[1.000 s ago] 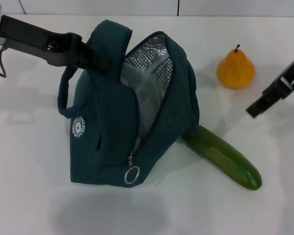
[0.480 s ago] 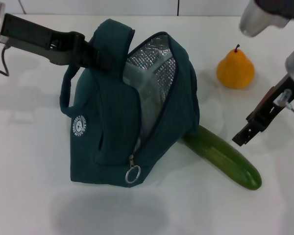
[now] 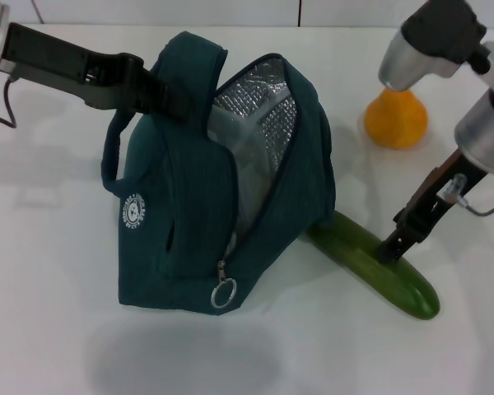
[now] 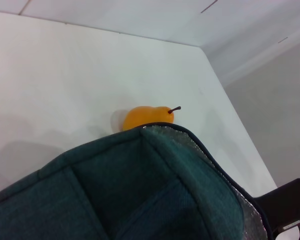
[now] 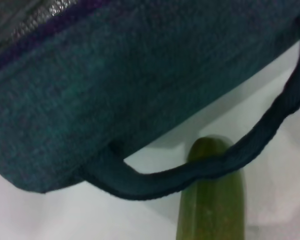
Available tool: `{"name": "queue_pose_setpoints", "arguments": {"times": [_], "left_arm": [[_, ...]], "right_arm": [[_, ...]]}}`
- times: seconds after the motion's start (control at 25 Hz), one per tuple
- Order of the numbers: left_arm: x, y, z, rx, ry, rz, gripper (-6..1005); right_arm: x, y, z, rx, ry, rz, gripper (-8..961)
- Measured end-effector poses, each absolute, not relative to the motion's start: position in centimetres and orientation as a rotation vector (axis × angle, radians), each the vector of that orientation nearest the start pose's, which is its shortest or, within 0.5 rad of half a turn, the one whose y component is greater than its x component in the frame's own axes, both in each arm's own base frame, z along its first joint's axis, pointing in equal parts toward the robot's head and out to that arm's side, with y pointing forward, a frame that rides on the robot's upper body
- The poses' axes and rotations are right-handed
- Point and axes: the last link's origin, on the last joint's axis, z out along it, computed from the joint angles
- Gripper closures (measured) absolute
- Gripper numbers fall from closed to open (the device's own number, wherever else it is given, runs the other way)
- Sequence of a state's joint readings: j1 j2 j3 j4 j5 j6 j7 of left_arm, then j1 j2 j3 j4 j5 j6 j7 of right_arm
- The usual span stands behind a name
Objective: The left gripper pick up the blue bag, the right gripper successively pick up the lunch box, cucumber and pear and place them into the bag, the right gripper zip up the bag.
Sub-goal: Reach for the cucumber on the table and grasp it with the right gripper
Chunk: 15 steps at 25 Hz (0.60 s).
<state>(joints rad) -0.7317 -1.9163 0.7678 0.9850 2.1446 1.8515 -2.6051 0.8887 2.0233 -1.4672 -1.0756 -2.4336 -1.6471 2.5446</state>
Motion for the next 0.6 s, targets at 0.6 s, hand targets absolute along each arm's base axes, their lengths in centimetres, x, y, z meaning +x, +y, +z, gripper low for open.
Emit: {"name": "queue_pose_setpoints", "arguments": {"times": [0.6], "left_arm": [[-18.4,37.1,9.1,-2.633,-1.664,-0.352,954]], "right_arm": [[13.7,36.4,-4.6,-2.858,0.831,-0.690,231]]}}
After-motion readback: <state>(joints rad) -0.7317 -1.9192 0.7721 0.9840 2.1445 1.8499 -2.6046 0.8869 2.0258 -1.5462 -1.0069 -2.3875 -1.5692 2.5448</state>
